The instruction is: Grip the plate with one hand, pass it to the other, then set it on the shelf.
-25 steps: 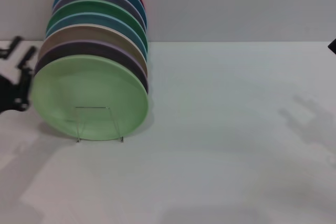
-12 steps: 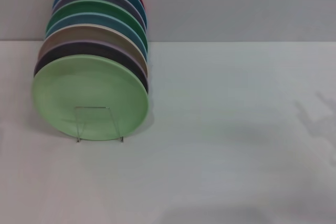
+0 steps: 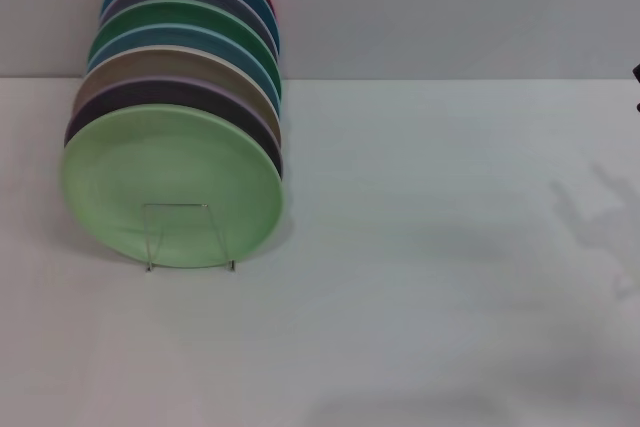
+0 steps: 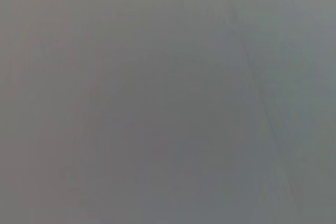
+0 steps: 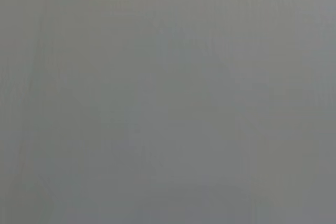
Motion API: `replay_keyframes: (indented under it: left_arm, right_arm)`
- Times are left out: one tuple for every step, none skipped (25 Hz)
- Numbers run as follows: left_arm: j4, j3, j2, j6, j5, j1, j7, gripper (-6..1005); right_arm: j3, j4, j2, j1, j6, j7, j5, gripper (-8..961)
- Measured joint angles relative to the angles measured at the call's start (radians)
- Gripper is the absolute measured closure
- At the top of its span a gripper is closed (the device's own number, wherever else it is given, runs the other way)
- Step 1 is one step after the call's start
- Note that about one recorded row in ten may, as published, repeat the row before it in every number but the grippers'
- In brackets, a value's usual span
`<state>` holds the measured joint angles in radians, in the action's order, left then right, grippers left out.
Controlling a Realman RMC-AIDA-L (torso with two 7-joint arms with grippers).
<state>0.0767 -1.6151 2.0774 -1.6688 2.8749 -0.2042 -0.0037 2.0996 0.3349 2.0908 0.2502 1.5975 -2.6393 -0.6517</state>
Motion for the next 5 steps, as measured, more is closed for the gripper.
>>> replay_keyframes:
  left_arm:
    - [0.0,0.0,0.0,0.003,-0.001,-0.002,0.0,215]
    - [0.0,0.0,0.0,0.008,-0.002,-0.004,-0.001,215]
    - [0.0,0.0,0.0,0.017,-0.003,-0.007,-0.004,215]
    - [0.0,0.0,0.0,0.017,-0.003,-0.007,-0.004,215]
    - [0.001,0.0,0.001,0.02,-0.003,-0.009,-0.005,215]
  right_arm:
    - [0.0,0.0,0.0,-0.001,0.0,0.0,0.0,320]
    - [0.0,-0.001,0.0,-0.002,0.0,0.0,0.0,320]
    - [0.0,-0.001,0.0,-0.003,-0.001,0.0,0.001,320]
    - [0.0,-0.001,0.0,-0.003,-0.001,0.0,0.001,320]
    - [0.0,-0.002,0.0,-0.004,-0.001,0.0,0.001,320]
